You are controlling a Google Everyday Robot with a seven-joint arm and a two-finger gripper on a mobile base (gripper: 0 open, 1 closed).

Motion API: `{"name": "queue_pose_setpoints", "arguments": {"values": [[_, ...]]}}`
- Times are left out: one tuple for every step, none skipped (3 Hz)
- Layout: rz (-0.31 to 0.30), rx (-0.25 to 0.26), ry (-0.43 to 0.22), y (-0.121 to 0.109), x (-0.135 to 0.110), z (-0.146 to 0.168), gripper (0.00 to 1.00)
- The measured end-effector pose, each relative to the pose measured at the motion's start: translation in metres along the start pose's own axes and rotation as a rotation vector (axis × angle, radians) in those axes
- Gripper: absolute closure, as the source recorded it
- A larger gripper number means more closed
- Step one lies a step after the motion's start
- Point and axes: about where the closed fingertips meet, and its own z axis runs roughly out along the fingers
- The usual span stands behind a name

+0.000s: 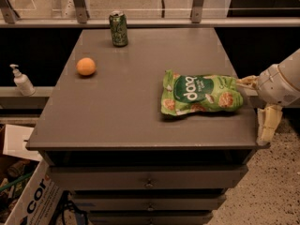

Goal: Pick green rice chip bag

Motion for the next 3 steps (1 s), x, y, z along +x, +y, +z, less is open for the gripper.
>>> {"name": "queue_pose_setpoints", "arguments": {"values": [[0.0, 0.0, 0.0, 0.0, 0.0, 0.0, 0.0], [0.0, 0.0, 0.0, 0.0, -0.0001, 0.0001, 0.0], [-0.001, -0.001, 0.0, 0.0, -0.0003, 0.0006, 0.0]]}}
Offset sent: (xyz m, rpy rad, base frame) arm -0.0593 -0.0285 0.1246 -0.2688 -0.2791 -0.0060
